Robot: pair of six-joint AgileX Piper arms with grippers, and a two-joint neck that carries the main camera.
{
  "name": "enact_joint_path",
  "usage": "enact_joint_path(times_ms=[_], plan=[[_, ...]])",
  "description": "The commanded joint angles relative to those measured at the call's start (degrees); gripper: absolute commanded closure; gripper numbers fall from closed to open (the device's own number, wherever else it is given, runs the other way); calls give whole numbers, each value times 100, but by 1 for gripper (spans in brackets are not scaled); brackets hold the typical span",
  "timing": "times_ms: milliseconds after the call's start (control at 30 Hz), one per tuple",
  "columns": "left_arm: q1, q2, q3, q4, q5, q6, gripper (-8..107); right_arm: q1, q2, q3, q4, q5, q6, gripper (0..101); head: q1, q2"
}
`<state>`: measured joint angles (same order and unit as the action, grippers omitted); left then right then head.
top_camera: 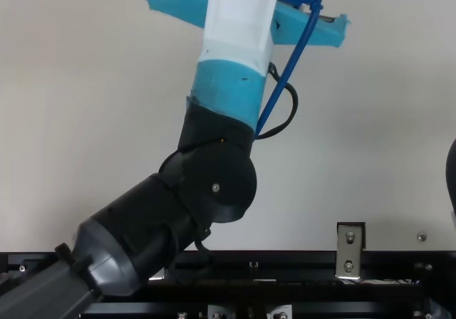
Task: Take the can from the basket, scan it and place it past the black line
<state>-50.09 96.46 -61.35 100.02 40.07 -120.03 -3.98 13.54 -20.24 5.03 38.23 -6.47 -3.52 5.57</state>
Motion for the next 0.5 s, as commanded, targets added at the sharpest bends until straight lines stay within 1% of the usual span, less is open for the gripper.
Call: enact_joint_path(times_ms=[0,467], plan=[[13,33,-30,-4,-12,3,89,0,0,0,0,0,0,0,-157,-30],[4,179,-89,-4,52,3,89,0,0,0,0,0,0,0,-157,-30]])
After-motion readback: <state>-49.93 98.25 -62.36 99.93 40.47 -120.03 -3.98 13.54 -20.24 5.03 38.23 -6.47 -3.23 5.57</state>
